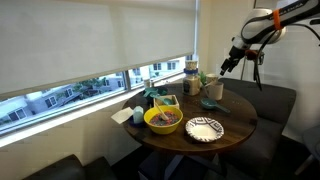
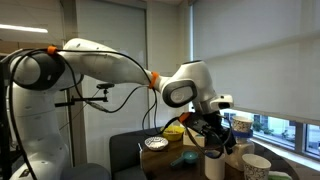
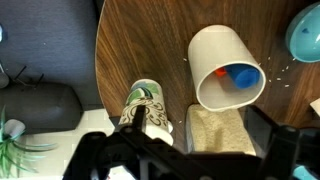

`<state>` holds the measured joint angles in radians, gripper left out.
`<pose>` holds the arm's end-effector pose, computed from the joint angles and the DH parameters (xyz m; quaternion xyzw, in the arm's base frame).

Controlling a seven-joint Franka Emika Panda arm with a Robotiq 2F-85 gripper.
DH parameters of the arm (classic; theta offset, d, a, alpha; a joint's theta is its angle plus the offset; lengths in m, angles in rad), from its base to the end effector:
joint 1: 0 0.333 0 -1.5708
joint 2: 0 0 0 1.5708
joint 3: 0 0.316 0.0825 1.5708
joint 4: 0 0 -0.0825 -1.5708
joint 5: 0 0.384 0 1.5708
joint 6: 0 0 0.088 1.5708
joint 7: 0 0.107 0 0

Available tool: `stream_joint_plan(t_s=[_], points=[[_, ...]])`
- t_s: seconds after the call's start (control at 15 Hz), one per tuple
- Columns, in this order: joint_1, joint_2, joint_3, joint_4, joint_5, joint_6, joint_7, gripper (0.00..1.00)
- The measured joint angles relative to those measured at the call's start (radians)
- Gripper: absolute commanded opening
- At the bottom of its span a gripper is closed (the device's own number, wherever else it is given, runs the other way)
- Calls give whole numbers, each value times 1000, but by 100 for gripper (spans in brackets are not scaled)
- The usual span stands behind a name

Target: Remove the blue block from the white jug and put it on the table

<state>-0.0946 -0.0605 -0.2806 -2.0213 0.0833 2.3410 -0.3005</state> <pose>0.5313 -0.2109 0.5157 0.9794 -0.0608 0.1911 0.0215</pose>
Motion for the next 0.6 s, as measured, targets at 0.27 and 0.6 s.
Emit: stream_joint_plan(t_s=[0.27,0.6], points=[[-9,76,19,68,67,0,-10,44],[-22,112,58,129,126,-78,-11,39]])
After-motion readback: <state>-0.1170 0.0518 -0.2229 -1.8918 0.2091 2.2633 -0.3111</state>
